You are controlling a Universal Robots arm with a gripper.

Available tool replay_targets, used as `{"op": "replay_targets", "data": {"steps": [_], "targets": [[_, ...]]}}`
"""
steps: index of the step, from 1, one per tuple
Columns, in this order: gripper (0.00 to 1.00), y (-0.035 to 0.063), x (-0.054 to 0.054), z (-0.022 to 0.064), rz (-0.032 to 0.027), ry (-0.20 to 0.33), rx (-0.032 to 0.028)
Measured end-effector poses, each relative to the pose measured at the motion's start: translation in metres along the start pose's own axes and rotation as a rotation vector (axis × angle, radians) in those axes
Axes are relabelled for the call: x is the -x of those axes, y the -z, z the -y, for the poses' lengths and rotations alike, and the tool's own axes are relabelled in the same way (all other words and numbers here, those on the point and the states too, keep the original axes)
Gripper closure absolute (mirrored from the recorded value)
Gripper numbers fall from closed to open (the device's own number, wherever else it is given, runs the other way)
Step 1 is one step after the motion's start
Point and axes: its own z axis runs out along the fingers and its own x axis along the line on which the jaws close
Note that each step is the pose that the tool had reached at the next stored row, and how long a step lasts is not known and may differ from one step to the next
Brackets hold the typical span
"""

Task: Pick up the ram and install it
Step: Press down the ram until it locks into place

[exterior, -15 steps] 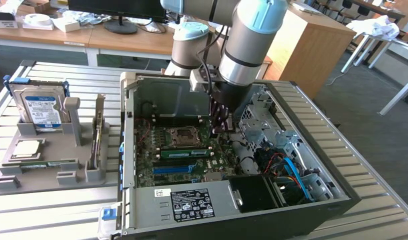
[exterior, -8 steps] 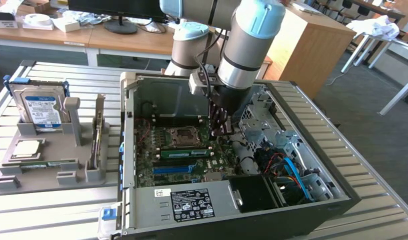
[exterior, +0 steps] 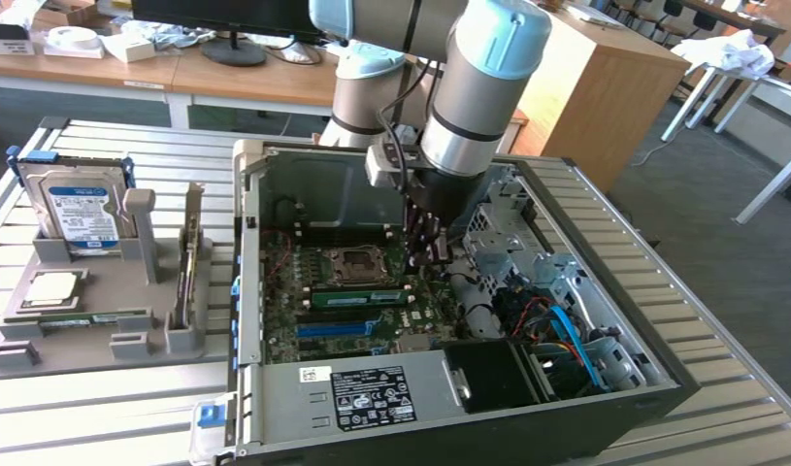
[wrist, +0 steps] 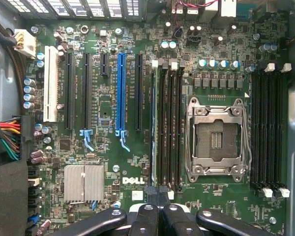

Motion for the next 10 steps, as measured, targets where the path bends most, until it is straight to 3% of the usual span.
{"op": "replay_targets", "data": {"steps": [10], "targets": [[0.90,-0.0010,0.0000,0.0015,0.0000,0.000,0.0000]]}}
